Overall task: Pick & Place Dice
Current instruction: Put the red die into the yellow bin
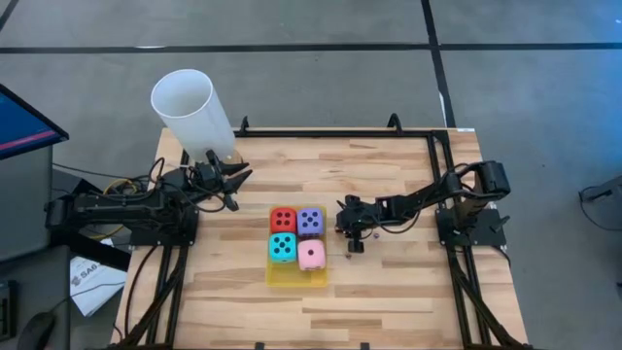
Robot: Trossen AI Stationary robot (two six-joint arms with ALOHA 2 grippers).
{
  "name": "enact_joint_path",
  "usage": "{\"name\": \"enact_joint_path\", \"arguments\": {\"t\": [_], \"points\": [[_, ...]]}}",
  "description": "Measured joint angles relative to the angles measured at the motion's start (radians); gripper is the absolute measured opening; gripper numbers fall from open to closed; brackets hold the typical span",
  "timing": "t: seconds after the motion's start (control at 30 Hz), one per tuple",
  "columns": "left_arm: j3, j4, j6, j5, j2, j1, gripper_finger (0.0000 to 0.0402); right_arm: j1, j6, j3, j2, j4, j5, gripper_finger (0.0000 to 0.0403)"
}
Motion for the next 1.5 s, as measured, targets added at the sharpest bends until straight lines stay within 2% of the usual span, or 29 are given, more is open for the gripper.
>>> {"name": "enact_joint_path", "arguments": {"t": [0.33, 0.8, 1.03, 1.23, 1.5], "points": [[0.0, 0.0, 0.0, 0.0, 0.0, 0.0, 0.009, 0.005, 0.01, 0.043, 0.0, -0.057, 0.007, 0.0059], [0.0, 0.0, 0.0, 0.0, 0.0, 0.0, 0.009, 0.059, 0.008, 0.339, 0.0, -0.557, 0.006, 0.0058], [0.0, 0.0, 0.0, 0.0, 0.0, 0.0, 0.009, 0.084, 0.008, 0.476, 0.0, -0.729, 0.007, 0.0058], [0.0, 0.0, 0.0, 0.0, 0.0, 0.0, 0.009, 0.099, -0.012, 0.546, -0.001, -0.74, 0.007, 0.0057], [0.0, 0.0, 0.0, 0.0, 0.0, 0.0, 0.009, 0.096, -0.066, 0.554, -0.001, -0.562, 0.007, 0.0057]]}}
